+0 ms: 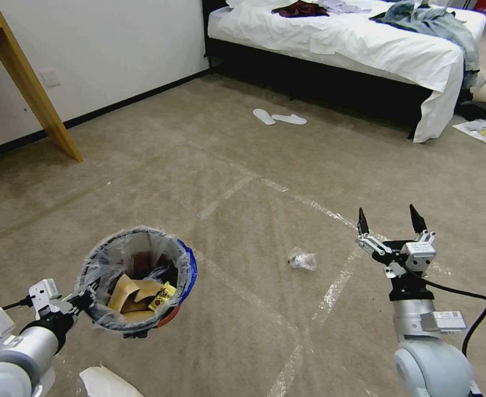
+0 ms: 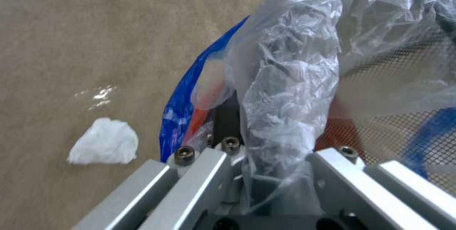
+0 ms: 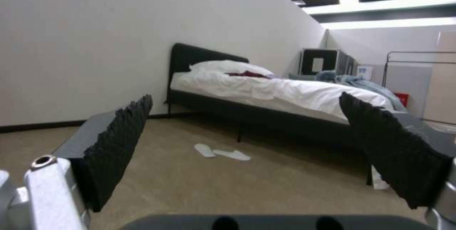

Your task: Pick up the trash bin and place the garbage on the floor into it.

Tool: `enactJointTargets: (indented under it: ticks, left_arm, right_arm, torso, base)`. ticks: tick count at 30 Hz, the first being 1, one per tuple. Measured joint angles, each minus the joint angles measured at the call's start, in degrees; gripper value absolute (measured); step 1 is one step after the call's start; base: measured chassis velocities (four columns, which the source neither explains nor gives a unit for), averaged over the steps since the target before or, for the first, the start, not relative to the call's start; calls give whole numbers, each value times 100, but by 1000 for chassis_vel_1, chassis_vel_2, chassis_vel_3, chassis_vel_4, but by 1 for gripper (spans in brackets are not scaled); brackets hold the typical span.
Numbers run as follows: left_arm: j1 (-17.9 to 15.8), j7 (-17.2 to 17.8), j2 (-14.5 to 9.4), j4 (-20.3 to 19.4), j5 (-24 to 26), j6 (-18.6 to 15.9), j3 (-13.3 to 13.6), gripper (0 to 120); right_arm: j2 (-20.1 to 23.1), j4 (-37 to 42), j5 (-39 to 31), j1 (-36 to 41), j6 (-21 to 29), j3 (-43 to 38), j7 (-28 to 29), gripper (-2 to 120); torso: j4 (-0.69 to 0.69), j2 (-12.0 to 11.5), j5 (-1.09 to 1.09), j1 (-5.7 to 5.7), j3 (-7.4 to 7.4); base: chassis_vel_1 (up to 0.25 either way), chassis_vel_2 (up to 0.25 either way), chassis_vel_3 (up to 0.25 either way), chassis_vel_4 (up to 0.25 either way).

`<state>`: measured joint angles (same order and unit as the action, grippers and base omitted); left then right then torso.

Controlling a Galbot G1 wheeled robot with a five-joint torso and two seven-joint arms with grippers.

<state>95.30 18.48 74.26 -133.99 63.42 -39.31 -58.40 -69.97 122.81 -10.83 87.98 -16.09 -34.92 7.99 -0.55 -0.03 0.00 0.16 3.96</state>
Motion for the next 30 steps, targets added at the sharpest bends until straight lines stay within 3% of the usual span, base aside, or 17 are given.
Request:
enactJointTargets:
  ticks: [18,30]
  left_arm:
    - [-19,-4,55,18,-10,1,23,1]
    - [-51,-7,27,42,-1,1,18,1]
  right_arm:
    - [39,-172,-69,-144,-179,122,-2,100]
    - [-1,-324,-56,-232,-209,187,1,100]
  torso:
    - [1,0,0,3,3]
    - [-1,0,0,1,0]
  base:
    - [-160,166,179,-163]
    - [-9,11,4,-6]
